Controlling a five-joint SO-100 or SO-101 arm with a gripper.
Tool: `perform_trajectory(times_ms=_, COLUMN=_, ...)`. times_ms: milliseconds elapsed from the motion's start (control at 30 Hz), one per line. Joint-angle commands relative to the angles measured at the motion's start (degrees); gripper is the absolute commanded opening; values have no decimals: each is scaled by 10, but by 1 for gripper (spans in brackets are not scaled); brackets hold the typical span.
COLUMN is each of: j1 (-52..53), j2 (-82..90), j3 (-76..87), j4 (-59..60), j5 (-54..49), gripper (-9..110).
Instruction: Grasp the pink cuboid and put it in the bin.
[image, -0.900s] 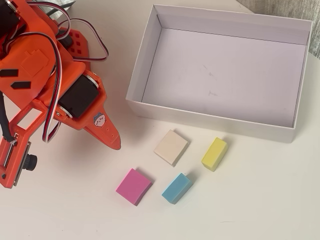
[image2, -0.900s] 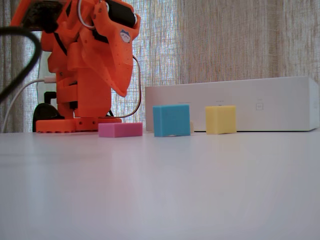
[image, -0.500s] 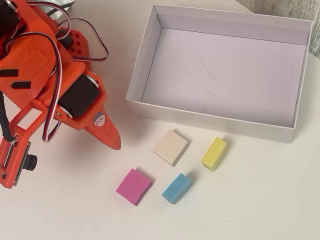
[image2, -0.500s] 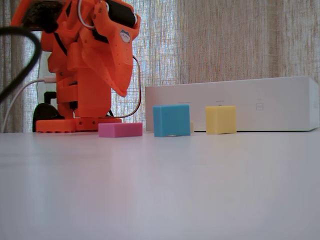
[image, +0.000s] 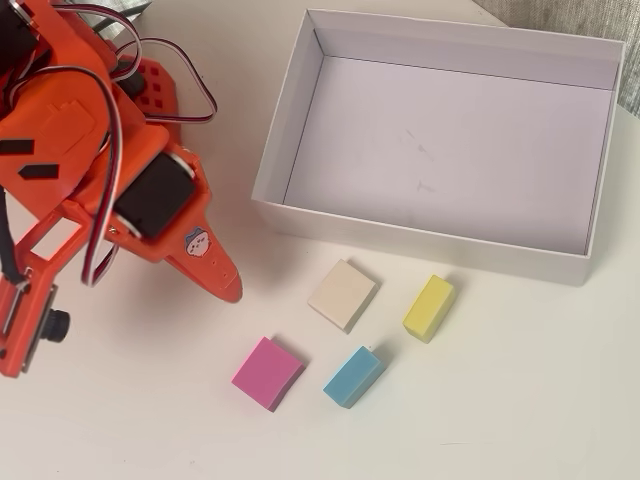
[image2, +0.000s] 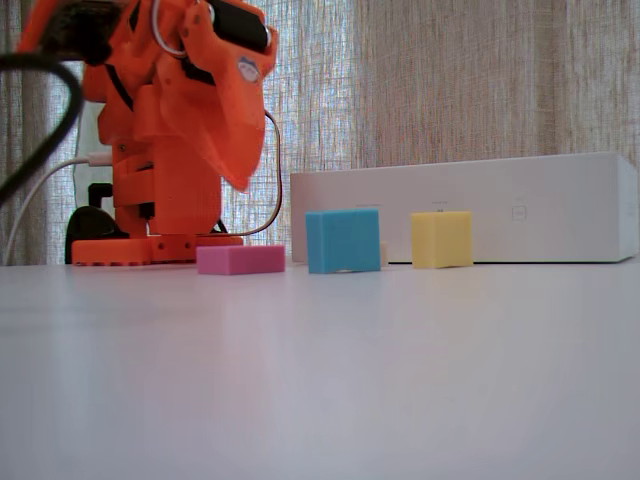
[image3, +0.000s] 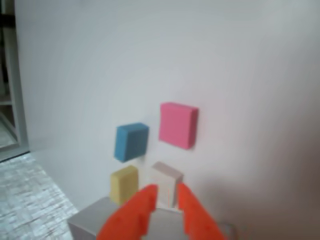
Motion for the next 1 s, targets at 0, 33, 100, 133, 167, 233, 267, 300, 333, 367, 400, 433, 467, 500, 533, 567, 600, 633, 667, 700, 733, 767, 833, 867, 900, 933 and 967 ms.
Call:
perform_trajectory(times_ms=0, j1=-8, j2=-60, j3=-91, j4=-17, j5=-4, gripper=12)
perform_trajectory(times_ms=33, j1=-11, j2=-86, j3=-125, j4=-24, j5=-3, gripper=14)
perform_trajectory(times_ms=100, j1=-17, j2=-150, j3=-199, j4=-36, j5=-4, gripper=17)
perform_trajectory(times_ms=133, j1=-20, j2=-184, j3=-236, j4=-45, j5=-6, gripper=18)
perform_trajectory(times_ms=167, j1=-24, j2=-217, j3=-272, j4=-51, j5=-7, gripper=18)
perform_trajectory(times_ms=233, j1=-27, j2=-284, j3=-349, j4=-57, j5=-8, gripper=18)
perform_trajectory(times_ms=267, j1=-27, j2=-317, j3=-389, j4=-61, j5=-10, gripper=18)
perform_trajectory(times_ms=300, j1=-27, j2=-350, j3=-432, j4=-61, j5=-16, gripper=18)
perform_trajectory(times_ms=333, j1=-28, j2=-385, j3=-475, j4=-64, j5=-26, gripper=18)
perform_trajectory(times_ms=367, j1=-29, j2=-418, j3=-519, j4=-65, j5=-34, gripper=18)
perform_trajectory(times_ms=400, j1=-30, j2=-450, j3=-563, j4=-63, j5=-39, gripper=18)
perform_trajectory(times_ms=433, j1=-33, j2=-483, j3=-607, j4=-60, j5=-43, gripper=18)
perform_trajectory(times_ms=467, j1=-36, j2=-517, j3=-655, j4=-54, j5=-49, gripper=19)
perform_trajectory(times_ms=500, j1=-39, j2=-547, j3=-701, j4=-45, j5=-52, gripper=19)
perform_trajectory(times_ms=533, j1=-41, j2=-572, j3=-744, j4=-36, j5=-53, gripper=19)
perform_trajectory(times_ms=567, j1=-42, j2=-597, j3=-782, j4=-28, j5=-53, gripper=19)
perform_trajectory(times_ms=600, j1=-42, j2=-617, j3=-817, j4=-13, j5=-53, gripper=19)
perform_trajectory(times_ms=633, j1=-42, j2=-633, j3=-844, j4=8, j5=-53, gripper=19)
perform_trajectory(times_ms=667, j1=-40, j2=-645, j3=-860, j4=32, j5=-56, gripper=19)
perform_trajectory(times_ms=700, j1=-34, j2=-654, j3=-864, j4=55, j5=-63, gripper=19)
perform_trajectory(times_ms=733, j1=-27, j2=-659, j3=-858, j4=79, j5=-68, gripper=20)
perform_trajectory(times_ms=767, j1=-20, j2=-662, j3=-846, j4=100, j5=-69, gripper=20)
perform_trajectory(times_ms=833, j1=-1, j2=-662, j3=-812, j4=123, j5=-72, gripper=22)
perform_trajectory(times_ms=867, j1=11, j2=-662, j3=-795, j4=131, j5=-77, gripper=22)
perform_trajectory(times_ms=900, j1=21, j2=-662, j3=-777, j4=136, j5=-88, gripper=22)
perform_trajectory(times_ms=933, j1=33, j2=-661, j3=-758, j4=137, j5=-97, gripper=22)
perform_trajectory(times_ms=967, j1=46, j2=-660, j3=-737, j4=136, j5=-108, gripper=22)
